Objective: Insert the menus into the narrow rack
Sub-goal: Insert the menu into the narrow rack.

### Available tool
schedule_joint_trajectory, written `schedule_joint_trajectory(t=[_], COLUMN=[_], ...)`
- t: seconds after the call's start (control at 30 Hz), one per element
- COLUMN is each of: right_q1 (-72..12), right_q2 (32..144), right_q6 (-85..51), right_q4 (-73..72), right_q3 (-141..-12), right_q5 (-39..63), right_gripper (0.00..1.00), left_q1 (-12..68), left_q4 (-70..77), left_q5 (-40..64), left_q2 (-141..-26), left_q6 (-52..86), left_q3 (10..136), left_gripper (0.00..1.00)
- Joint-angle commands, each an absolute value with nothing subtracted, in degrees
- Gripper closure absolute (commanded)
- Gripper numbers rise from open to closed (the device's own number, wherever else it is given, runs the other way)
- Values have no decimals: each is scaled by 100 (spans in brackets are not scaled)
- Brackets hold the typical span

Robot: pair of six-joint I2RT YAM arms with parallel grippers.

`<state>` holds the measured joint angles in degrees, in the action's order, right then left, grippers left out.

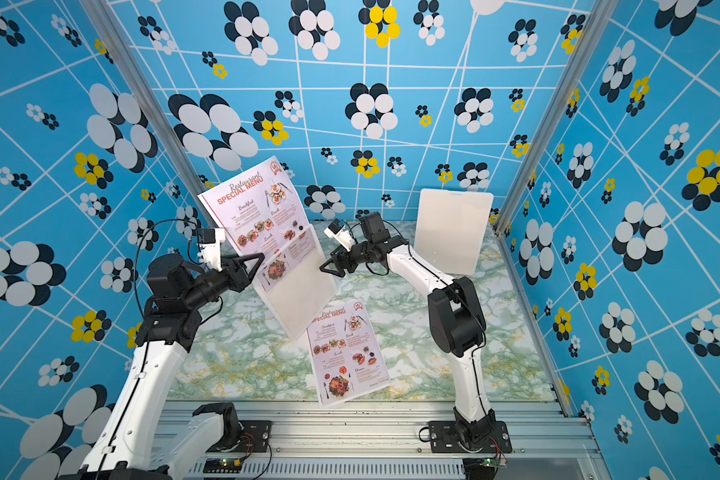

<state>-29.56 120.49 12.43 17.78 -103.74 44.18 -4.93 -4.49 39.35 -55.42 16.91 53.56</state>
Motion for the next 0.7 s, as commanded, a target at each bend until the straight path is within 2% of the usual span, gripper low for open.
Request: schedule_joint_trajectory(t=[0.0, 0.2, 0.3, 0.33, 0.47, 0.53, 0.6, 0.67], right_q1=[-2979, -2979, -2982, -2984, -2986, -2979, -2979, -2979], right_q2=[11639, 11542, 11475, 11455, 11382, 11347, 11321, 11310], right_q6=[1376, 1379, 1357, 1349, 1344, 1359, 1361, 1369], right_q4=[1970, 2014, 1948, 1918, 1866, 1846, 1843, 1856], right_q3=[-10379, -10367, -10284, -10250, -10150, -10106, -10075, -10087], right_q5=[4248, 4240, 4231, 4229, 4213, 4167, 4129, 4121], right_gripper=[15, 16, 16, 16, 16, 16, 16, 16], left_q1=[-533, -540, -543, -545, -540, -544, -545, -538], left_q4=[-420, -591, -548, -520, -558, -593, -622, -642], left_q5=[3905, 3744, 3869, 3904, 3863, 3871, 3901, 3913], left_q2=[-5688, -5914, -6027, -6036, -5904, -5848, -5809, -5757], left_q6=[1626, 1438, 1505, 1532, 1452, 1450, 1446, 1442], left_q3=[5756, 6338, 6453, 6437, 6275, 6228, 6188, 6153], left_gripper=[50, 46, 50, 53, 83, 94, 100, 100])
